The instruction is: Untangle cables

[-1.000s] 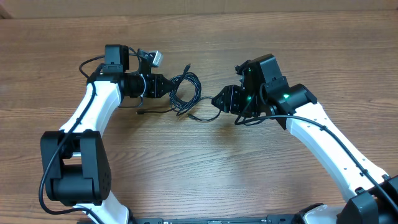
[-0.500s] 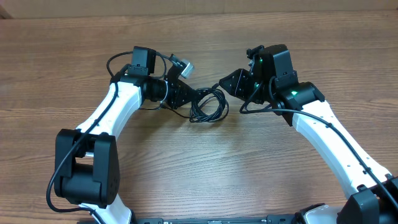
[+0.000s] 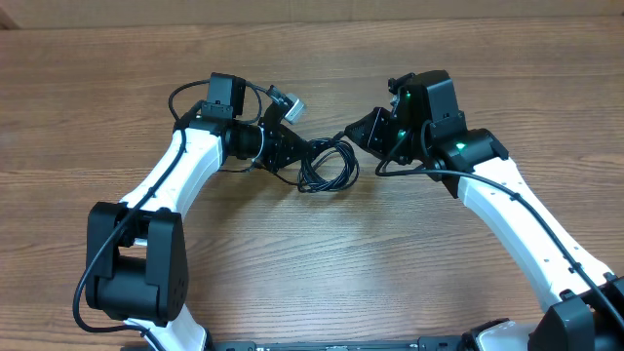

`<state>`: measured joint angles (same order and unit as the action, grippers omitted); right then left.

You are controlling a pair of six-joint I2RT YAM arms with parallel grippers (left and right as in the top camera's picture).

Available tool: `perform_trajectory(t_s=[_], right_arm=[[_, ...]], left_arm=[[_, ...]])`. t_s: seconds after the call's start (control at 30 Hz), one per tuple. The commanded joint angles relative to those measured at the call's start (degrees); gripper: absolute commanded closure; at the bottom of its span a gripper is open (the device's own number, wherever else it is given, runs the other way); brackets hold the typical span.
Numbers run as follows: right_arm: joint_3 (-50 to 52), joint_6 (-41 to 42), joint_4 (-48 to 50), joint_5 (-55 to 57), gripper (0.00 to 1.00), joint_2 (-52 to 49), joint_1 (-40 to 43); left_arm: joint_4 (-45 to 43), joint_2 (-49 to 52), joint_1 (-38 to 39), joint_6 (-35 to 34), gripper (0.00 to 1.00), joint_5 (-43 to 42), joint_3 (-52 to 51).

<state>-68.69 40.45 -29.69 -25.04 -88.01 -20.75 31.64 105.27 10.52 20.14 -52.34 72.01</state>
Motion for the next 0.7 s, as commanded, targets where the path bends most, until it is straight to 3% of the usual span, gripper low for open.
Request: perform_trajectory(t_s=[0.0,0.67], right_arm=[[0.15,0.07,0.02,0.33,0.92,0.83,-0.87],[0.15,0.07,-0.79,3.56,0.96,-3.63,-7.56]], left_arm=[[-0.20,-1.53,0.44,1.55,0.96,-2.82,0.13],[-0.22,-1.53,0.44,1.55,0.96,-3.21,0.13]])
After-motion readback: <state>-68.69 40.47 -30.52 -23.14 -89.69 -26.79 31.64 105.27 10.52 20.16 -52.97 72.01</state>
